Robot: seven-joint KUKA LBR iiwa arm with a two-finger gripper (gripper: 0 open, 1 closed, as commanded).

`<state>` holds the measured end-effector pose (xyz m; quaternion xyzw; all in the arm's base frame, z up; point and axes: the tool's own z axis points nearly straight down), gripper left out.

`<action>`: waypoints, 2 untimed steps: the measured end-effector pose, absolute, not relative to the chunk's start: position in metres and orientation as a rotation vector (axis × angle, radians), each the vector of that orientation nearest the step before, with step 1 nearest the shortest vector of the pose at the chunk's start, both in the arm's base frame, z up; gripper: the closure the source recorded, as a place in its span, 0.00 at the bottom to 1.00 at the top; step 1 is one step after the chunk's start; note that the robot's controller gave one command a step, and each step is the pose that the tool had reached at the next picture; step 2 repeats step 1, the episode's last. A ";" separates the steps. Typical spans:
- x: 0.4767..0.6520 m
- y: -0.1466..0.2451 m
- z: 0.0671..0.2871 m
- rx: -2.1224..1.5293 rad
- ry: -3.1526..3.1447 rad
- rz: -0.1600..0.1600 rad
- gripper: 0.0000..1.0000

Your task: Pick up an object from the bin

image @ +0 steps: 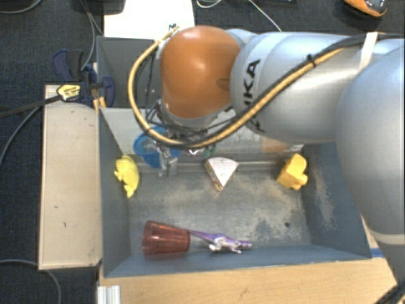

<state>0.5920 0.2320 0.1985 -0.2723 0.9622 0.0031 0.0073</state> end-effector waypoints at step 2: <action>0.590 0.229 0.246 -0.845 3.015 0.007 1.00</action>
Offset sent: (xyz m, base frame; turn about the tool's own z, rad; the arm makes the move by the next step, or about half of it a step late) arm -0.0116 -0.0155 0.0994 0.0307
